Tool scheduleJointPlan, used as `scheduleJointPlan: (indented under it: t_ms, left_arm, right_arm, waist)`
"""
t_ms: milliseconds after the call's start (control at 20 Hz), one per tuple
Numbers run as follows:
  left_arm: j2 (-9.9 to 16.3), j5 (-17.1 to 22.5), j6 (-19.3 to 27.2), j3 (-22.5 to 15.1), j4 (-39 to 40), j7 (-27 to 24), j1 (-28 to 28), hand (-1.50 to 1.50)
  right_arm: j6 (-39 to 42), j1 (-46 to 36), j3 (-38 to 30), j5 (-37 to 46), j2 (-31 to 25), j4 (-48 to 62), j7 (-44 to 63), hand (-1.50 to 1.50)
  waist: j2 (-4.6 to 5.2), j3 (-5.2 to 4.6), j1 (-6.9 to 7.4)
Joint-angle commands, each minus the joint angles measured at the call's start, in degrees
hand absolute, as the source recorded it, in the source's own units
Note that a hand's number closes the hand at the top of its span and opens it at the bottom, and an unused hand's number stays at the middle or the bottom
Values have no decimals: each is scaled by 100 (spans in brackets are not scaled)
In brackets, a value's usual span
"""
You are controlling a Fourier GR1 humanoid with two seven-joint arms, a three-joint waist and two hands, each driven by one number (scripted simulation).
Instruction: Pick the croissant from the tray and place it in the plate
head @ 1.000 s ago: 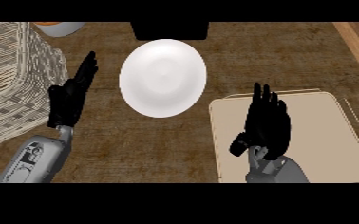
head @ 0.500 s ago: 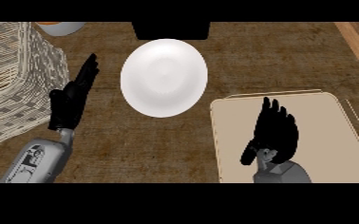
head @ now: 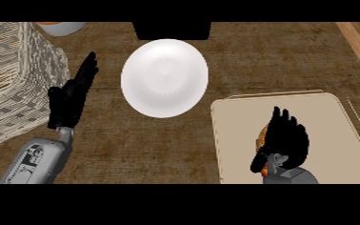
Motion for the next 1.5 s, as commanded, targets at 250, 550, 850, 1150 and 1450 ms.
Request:
scheduleJointPlan:
  t_ms: [250,550,850,1150,1450]
  left_arm:
    - [-131,-112,-312,296,296,-61,-105,0]
    - [-419,-437,-223,211,185,-111,42,0]
    - [-415,-432,-274,156,5,86,-135,0]
    - [-254,-273,-518,305,37,83,-280,0]
    - [-390,-360,-386,259,70,98,-226,0]
  right_arm:
    - [-141,355,310,657,66,29,306,150]
    - [-125,-150,-151,819,10,477,-65,150]
    - [189,-913,-479,-448,-1171,746,-2981,150]
    - [-192,-1776,-1035,-1418,-2079,1392,-5441,150]
    - [-1616,-2437,-1690,-2032,-2051,1839,-7158,150]
  waist:
    - [8,2,-10]
    - [11,3,15]
    - [77,31,279]
    - [122,39,350]
    - [90,34,267]
